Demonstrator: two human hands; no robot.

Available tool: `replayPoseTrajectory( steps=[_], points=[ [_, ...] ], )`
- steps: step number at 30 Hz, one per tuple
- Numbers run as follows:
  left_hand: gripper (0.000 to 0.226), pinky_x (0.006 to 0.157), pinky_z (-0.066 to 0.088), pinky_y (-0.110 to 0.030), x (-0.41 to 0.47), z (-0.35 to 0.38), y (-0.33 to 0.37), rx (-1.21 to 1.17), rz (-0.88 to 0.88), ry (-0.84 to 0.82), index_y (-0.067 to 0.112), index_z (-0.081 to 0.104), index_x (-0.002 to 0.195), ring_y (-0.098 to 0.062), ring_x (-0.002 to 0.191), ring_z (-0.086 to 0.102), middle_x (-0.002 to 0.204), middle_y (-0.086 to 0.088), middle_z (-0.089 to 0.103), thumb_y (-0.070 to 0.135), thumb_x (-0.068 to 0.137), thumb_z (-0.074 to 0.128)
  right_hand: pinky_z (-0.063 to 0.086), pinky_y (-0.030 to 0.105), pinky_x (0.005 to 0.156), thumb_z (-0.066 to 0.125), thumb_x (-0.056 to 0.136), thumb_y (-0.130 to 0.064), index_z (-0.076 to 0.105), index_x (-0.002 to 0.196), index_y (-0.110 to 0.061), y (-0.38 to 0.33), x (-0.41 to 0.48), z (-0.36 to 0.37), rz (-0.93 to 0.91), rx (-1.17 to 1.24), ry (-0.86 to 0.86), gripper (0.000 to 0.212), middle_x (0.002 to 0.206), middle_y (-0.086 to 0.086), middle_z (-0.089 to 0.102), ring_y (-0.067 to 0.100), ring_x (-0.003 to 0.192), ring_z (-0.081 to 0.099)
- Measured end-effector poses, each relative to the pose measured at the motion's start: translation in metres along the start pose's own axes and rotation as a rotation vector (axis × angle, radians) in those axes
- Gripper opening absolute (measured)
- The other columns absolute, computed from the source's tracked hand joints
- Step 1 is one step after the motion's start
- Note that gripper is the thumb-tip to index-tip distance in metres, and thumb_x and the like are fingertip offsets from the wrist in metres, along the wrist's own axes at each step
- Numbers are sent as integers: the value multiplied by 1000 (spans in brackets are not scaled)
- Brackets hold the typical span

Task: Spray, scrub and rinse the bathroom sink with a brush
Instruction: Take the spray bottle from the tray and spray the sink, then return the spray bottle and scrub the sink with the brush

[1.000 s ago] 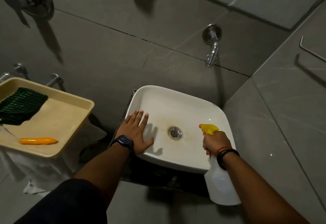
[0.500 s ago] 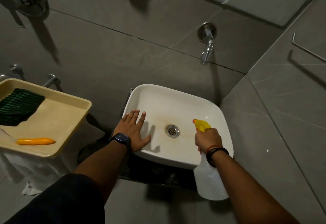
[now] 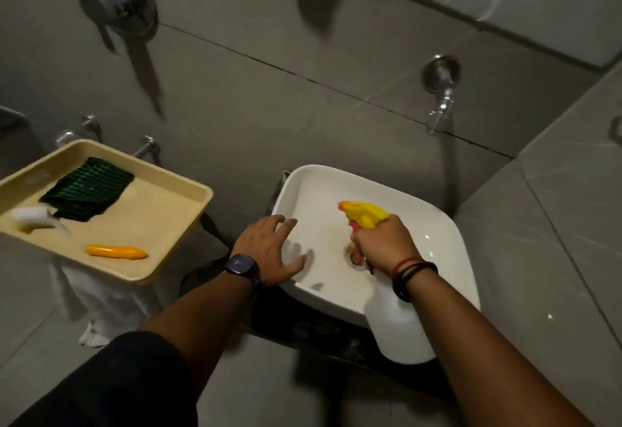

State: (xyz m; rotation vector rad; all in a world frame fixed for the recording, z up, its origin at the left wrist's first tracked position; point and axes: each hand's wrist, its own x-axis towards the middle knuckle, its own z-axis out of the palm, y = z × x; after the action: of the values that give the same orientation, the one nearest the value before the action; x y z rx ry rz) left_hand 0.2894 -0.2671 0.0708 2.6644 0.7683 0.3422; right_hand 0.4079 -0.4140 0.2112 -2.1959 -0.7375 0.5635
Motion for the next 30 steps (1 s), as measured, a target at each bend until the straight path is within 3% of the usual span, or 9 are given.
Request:
replayPoseTrajectory(
  steps=[4,9,11,14,16,22,26,28,30],
  points=[
    [75,87,45,-41,-25,-34,-89,-13,-211,108,15,53,126,-33,107,52,121,-14,56,67,73,46,53,47,62,52,67,-36,65,99,-43,-93,26,93,-243,140,-16,36,76,7,71,32,71,65],
    [74,91,44,-43,-65,-66,-238,90,-531,130,13,51,129,-36,114,50,128,-17,54,60,71,56,46,33,56,52,78,-5,56,111,-54,-153,71,241,-340,437,-12,58,76,-3,66,18,65,58],
    [78,93,44,-45,-77,-71,-294,113,-629,135,12,50,129,-36,116,49,129,-19,53,61,69,56,48,35,60,51,78,1,61,103,-55,-158,96,300,-324,440,-30,62,79,-1,65,16,64,53],
    [87,103,36,-47,-88,-70,-361,138,-738,153,10,41,135,-38,127,39,139,-21,43,63,67,53,53,47,71,50,74,10,66,109,-31,-158,133,372,-283,422,-14,56,79,4,63,19,68,53],
    [92,109,28,-47,-88,-63,-394,145,-772,162,9,34,140,-37,134,29,147,-21,34,64,69,53,53,45,75,50,74,13,59,119,-27,-160,158,410,-255,414,-1,61,84,6,63,20,74,55],
    [97,113,22,-47,-87,-39,-431,134,-789,147,9,22,144,-35,139,23,152,-18,25,65,72,52,48,27,83,58,83,1,48,102,-51,-148,194,477,-265,394,10,56,97,-3,64,14,92,60],
    [96,113,18,-47,-88,-32,-436,155,-794,149,10,19,145,-34,140,19,153,-16,23,67,71,45,42,19,82,60,87,-12,47,103,-48,-138,204,488,-202,455,24,42,96,-27,55,-3,89,57],
    [97,113,17,-46,-88,-30,-436,166,-793,141,9,18,145,-34,141,18,154,-16,21,67,72,44,41,18,82,64,85,-17,47,110,-42,-134,204,486,-177,432,-50,39,100,-20,58,1,95,58],
    [98,114,15,-46,-88,-30,-436,176,-796,128,9,15,146,-33,141,15,155,-17,18,67,72,43,42,27,90,69,81,-23,50,121,-26,-128,199,483,-103,394,-134,44,113,-4,61,17,107,57]
  ],
)
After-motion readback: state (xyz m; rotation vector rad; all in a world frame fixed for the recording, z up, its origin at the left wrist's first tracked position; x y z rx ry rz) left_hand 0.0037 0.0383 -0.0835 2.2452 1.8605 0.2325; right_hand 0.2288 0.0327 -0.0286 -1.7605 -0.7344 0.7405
